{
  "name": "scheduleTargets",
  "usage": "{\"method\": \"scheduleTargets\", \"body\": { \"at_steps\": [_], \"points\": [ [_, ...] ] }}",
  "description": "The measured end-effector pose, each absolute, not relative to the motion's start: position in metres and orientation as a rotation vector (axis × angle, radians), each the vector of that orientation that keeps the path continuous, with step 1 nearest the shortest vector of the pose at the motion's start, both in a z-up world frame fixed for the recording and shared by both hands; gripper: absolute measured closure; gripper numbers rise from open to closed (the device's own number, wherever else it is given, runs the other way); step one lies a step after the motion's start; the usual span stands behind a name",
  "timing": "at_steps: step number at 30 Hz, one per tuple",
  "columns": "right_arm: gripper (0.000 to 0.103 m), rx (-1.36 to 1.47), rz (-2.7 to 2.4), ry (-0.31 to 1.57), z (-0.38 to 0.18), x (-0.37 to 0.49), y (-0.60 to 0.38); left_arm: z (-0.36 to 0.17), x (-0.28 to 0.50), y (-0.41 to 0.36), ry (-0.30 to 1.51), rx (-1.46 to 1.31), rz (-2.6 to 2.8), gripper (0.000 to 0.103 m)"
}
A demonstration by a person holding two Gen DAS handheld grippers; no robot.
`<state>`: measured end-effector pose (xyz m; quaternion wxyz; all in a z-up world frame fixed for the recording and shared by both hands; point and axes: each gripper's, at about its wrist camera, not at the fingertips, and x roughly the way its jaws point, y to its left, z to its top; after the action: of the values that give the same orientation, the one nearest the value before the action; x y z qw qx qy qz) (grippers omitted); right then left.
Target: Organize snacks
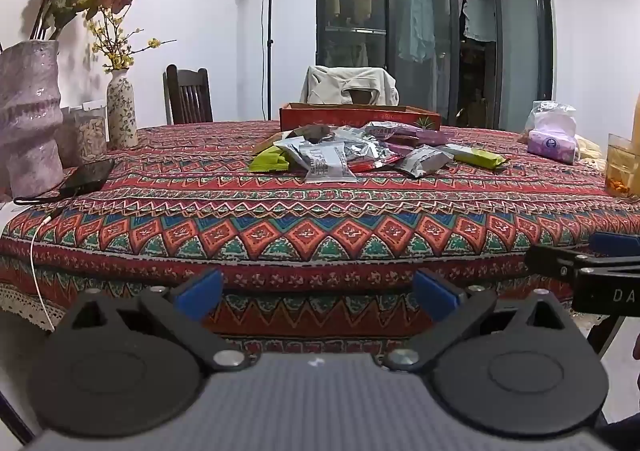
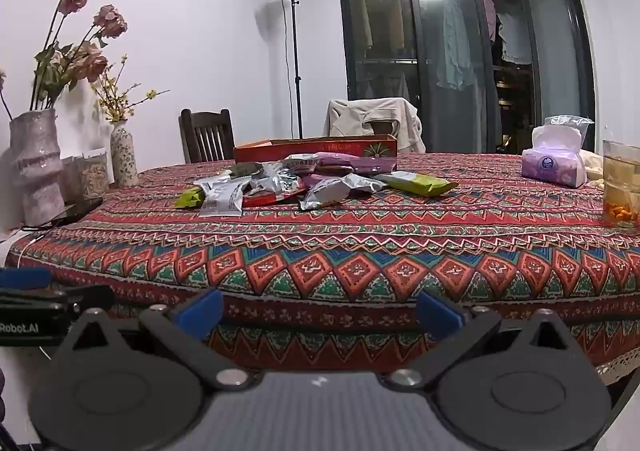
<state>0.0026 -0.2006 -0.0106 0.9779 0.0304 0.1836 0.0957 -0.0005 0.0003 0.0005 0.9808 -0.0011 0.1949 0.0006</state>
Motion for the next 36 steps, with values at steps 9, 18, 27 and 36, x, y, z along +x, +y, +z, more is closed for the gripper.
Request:
{"method": "scheduleTargets", "body": {
  "at_steps": [9,18,27,36],
  "points": [
    [0.0,0.046,0.202,0.365,-0.016,0.002,-0.197,0.0,0.001,0.001,0.395,-0.001,0.007,0.0],
    [0.0,0.044,0.204,0.372,-0.015,0.007,-0.197,0.001,-0.001,0.001,0.391,0.006,0.007,0.0],
    [0.0,0.042,0.205,0.382,-0.018,0.007,-0.195,0.0,-0.001,0.001,0.396,0.01,0.004,0.0],
    [0.0,0.039,0.206,0.391,-0.022,0.007,-0.195,0.0,-0.001,0.001,0.396,0.01,0.004,0.0]
  ]
}}
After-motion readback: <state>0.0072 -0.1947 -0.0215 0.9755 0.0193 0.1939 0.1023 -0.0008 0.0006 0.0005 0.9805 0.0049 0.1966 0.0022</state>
